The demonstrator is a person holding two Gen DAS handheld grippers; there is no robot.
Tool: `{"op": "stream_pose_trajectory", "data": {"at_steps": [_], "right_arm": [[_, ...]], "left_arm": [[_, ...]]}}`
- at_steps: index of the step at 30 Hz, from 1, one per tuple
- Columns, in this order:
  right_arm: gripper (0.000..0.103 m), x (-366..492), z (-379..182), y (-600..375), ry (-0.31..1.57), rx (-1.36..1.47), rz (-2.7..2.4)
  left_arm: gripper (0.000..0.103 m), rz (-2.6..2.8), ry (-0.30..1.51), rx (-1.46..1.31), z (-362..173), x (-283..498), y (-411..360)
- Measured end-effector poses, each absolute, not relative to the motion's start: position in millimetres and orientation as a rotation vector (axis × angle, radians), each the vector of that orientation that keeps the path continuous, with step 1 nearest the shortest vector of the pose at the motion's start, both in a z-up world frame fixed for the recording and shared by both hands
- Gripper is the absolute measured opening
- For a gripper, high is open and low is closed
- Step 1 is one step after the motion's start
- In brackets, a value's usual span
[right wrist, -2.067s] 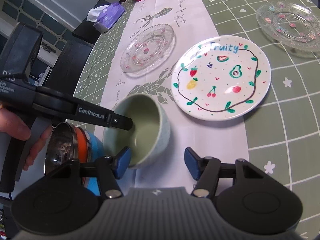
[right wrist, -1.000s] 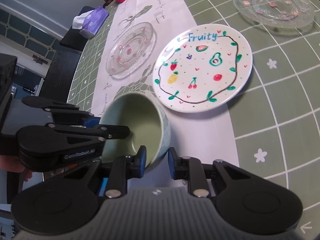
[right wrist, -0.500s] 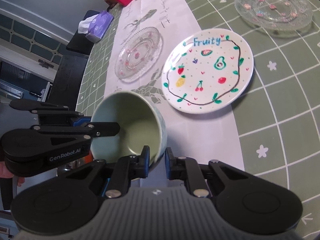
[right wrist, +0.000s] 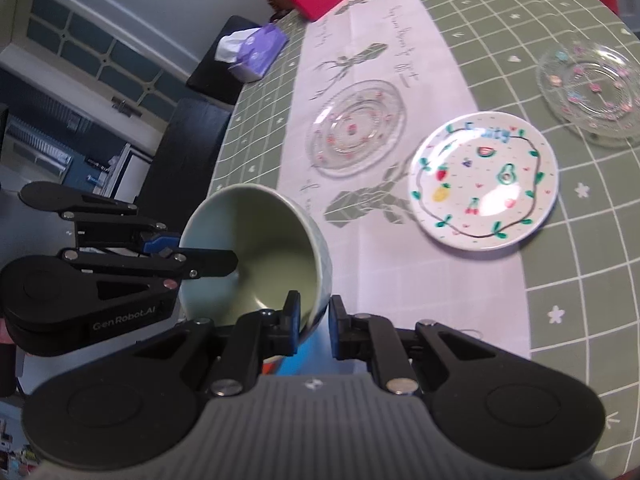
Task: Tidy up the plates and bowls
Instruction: 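Lower the green bowl into the orange bowl held by the left tool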
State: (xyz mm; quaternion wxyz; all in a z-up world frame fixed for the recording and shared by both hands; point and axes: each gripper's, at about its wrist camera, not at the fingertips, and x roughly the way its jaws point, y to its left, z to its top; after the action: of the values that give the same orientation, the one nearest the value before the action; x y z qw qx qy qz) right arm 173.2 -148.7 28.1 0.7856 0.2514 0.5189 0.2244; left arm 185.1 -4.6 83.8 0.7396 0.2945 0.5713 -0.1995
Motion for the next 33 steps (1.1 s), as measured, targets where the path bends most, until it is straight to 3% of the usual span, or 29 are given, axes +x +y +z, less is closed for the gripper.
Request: {"op": "stream_pose_trajectory", "data": {"at_steps": [14, 33], "right_arm": [[0.013, 170.3, 18.8, -73.6, 1.238, 0.416, 0.575], [0.014, 192.8, 11.2, -33.8, 1.314, 0.224, 0.54]], "left_arm": [[0.017, -0.386, 1.364, 0.627, 57.5, 171.1, 58.4], [0.023, -0.372, 1.463, 0.582, 17.1, 191.4, 79.2]]}}
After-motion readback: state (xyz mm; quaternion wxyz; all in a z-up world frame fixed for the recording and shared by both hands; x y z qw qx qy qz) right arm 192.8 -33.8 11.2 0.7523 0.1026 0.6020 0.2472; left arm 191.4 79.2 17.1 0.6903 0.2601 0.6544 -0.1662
